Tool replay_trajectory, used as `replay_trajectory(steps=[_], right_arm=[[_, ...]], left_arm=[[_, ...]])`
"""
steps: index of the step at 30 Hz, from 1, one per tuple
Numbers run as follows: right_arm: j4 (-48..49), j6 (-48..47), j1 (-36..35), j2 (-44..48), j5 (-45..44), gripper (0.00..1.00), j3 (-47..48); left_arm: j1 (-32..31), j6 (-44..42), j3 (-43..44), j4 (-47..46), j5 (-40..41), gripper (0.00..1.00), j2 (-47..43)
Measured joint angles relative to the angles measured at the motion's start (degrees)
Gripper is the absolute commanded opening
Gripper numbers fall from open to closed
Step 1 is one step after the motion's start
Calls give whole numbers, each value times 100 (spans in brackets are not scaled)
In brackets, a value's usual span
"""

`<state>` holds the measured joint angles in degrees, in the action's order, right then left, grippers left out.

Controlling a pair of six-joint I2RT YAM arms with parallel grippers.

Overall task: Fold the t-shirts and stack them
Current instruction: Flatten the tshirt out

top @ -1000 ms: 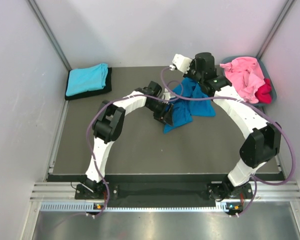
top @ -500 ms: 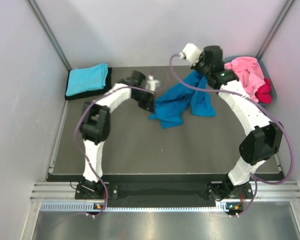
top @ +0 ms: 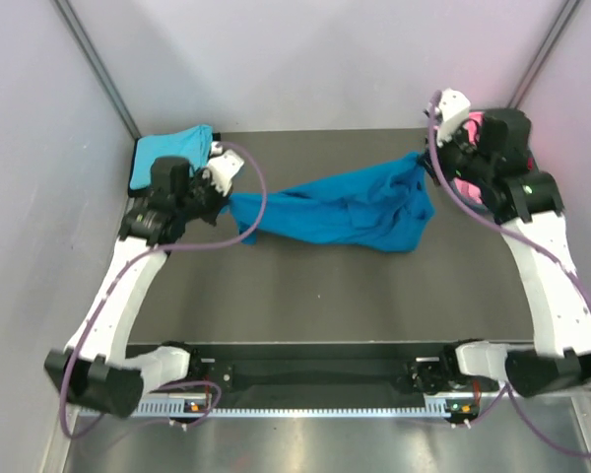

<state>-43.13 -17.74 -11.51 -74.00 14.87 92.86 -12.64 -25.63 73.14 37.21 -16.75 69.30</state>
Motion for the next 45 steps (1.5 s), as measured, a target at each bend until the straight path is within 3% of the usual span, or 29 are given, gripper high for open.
replay_trajectory(steps=[6, 9, 12, 19, 24, 25, 26, 27, 28, 29, 33, 36, 38, 45], right_arm=[[-492, 267, 2, 1797, 243, 0, -824], [-372, 398, 66, 1937, 24, 0, -1128], [-140, 448, 225, 1176, -17, 0, -1274], [553, 448, 570, -1827, -28, 0, -1163], [669, 426, 1019, -2413, -107, 0, -909], [710, 409, 1104, -2413, -127, 4, -863], [761, 374, 1180, -2413, -136, 25, -820], [811, 341, 1268, -2413, -146, 34, -772], [798, 234, 1364, -2415, -153, 40, -715], [734, 61, 1451, -2426, -138, 45, -638], [361, -885, 1672, -2457, 243, 52, -398], [-105, -1847, 1626, -2411, 625, 50, -389], [-656, -2592, 1440, -2426, 807, 43, -286], [-2350, -4441, 247, -3467, 1283, 41, 1139]], left_arm=[[26, -177, -1488, -776, 518, 0, -1967], [22, -208, -1714, -1117, 603, 0, -2122], [20, -170, -1707, -1480, 726, 0, -1340], [17, -46, -1447, -2044, 1047, 0, 894], [22, -26, -1099, -2592, 1390, 0, 1425], [22, -13, -1099, -2706, 1416, 0, 1423], [20, 13, -1099, -2857, 1447, 0, 1425], [17, 35, -1099, -2977, 1458, 0, 1427], [17, 63, -1099, -3075, 1469, 4, 1440], [20, 87, -1097, -3134, 1469, 24, 1460], [15, 229, -1056, -3112, 1373, 64, 1572], [11, 448, -975, -2992, 1274, 68, 1661], [9, 599, -951, -2929, 1200, 68, 1674], [-17, 874, -951, -2763, 1036, 68, 1674]])
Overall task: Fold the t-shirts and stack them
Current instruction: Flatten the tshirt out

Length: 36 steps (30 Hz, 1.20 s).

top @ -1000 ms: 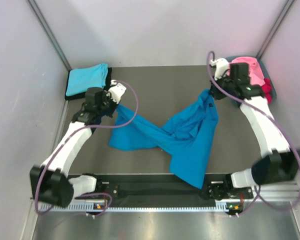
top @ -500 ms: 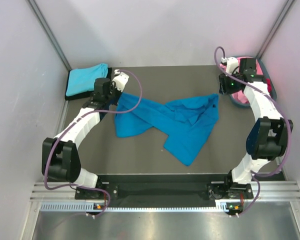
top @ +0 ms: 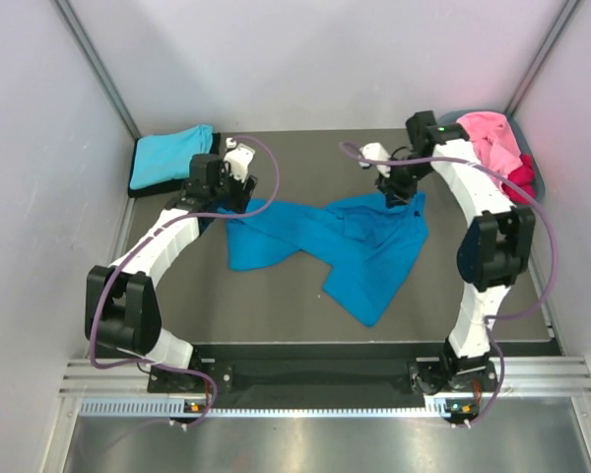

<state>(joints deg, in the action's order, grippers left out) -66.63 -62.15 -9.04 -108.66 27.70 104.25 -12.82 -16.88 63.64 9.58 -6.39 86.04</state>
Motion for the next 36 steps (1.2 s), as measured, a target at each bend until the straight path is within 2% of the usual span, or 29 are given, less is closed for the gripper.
replay_trajectory(steps=[6, 10, 15, 25, 36], right_arm=[[-699, -966, -374, -1307, -76, 43, 1049], [-782, -1366, -393, -1731, -293, 44, 1180], [-883, -1749, -448, -1757, -542, 44, 1069], [-984, -2120, -789, -1720, -682, 43, 234], [-992, -2074, -848, -1709, -664, 39, 225]], left_arm=[[0, 79, -2, 201, -109, 67, -2], [2, 79, -42, 216, -125, 67, -7], [17, 74, -129, 264, -107, 67, -7], [101, 72, -225, 334, -63, 67, -7], [101, 76, -227, 332, -68, 67, -7]])
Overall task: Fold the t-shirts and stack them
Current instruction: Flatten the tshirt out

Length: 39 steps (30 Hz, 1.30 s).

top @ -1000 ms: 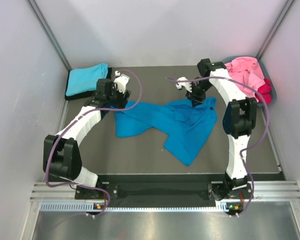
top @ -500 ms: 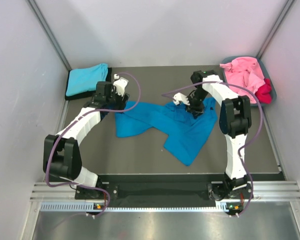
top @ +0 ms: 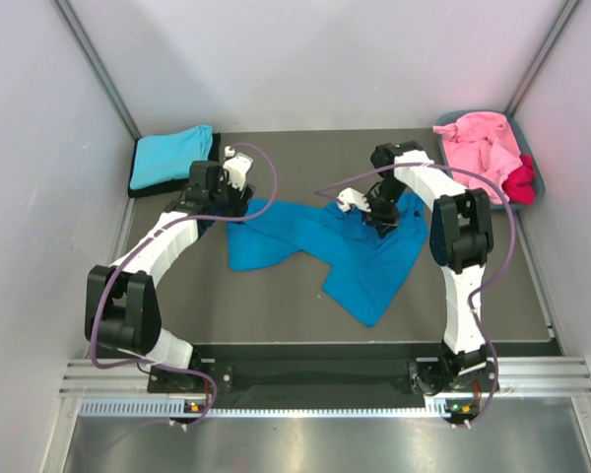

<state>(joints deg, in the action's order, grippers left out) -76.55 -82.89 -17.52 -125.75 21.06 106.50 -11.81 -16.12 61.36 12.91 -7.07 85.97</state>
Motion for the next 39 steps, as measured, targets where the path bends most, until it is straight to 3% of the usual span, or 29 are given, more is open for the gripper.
replay_trajectory(steps=[3, 7, 10, 12, 13, 16, 24, 28, 31, 34, 39], right_arm=[[0, 13, 0, 0, 0, 36, 4], [-7, 61, 0, -9, -2, 17, 42], [-15, 149, 0, -44, 4, 11, 140], [-20, 203, 0, -52, 4, 14, 170], [-31, 227, 0, -52, 4, 22, 186], [-35, 317, 0, -52, 13, 25, 227], [-39, 452, -11, -131, 17, 0, 227], [-81, 575, -11, -142, 26, 0, 302], [-103, 863, 17, -136, 35, 0, 686], [234, 1373, 87, 22, -2, 0, 1128], [1342, 2190, 306, 970, -328, 0, 1237]], left_arm=[[0, 0, -7, 0, 0, 67, 0], [0, 0, -33, 0, -9, 67, 0], [0, 0, -48, -2, -20, 67, 0], [0, 0, -55, -2, -22, 67, 0], [0, 0, -57, -2, -24, 68, 0], [0, 0, -74, -9, -39, 67, 0], [0, 0, -127, -31, -61, 67, -2], [0, -9, -144, -39, -50, 68, -20], [0, -105, -146, -81, 74, 74, -24], [24, -219, -66, 13, 293, 64, 9], [245, -315, 1215, 946, 310, 65, 852]])
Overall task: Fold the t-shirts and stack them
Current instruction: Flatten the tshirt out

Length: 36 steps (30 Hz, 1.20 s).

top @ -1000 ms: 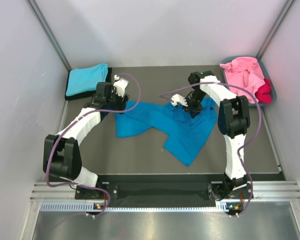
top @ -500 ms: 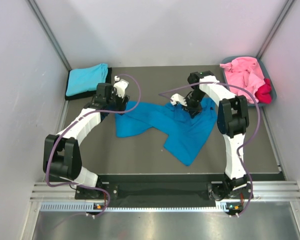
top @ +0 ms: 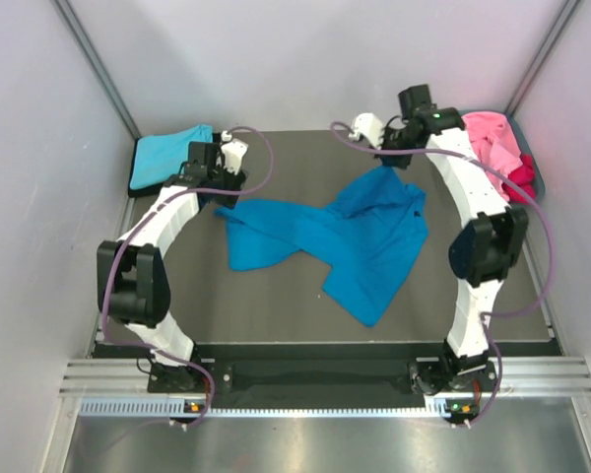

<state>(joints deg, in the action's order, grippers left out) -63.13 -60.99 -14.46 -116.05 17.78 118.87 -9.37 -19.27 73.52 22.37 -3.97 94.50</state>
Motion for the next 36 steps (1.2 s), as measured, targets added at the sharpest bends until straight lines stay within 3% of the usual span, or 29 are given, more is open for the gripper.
replay_trajectory(steps=[7, 12, 17, 20, 26, 31, 33, 35, 36], right_arm=[[1545, 1447, 310, 501, -636, 0, 214], [2186, 2188, 455, 90, -1137, 0, 669], [2612, 2376, 474, -376, -1440, 0, 1143], [2669, 2413, 439, -428, -1486, 0, 1143], [2697, 2413, 297, -428, -1523, 0, 1123], [2706, 2411, 216, -415, -1532, 0, 1078], [2712, 2411, 208, -398, -1532, 0, 1014], [2710, 2411, 208, -391, -1537, 0, 973], [2708, 2411, 208, -391, -1541, 0, 955]], left_arm=[[74, 9, 455, 435, -4, 54, 737], [70, -33, 459, 758, 42, 58, 931], [68, -52, 461, 881, -219, 59, 931], [17, 15, 557, 898, -535, 64, 1016], [-238, 190, 2205, 1012, -903, 67, 2288], [-343, 216, 2909, 1082, -857, 62, 3119], [-343, 225, 2957, 1191, -828, 55, 3300], [-337, 232, 2959, 1283, -793, 41, 3407], [-337, 243, 2975, 1287, -796, 38, 3421]])
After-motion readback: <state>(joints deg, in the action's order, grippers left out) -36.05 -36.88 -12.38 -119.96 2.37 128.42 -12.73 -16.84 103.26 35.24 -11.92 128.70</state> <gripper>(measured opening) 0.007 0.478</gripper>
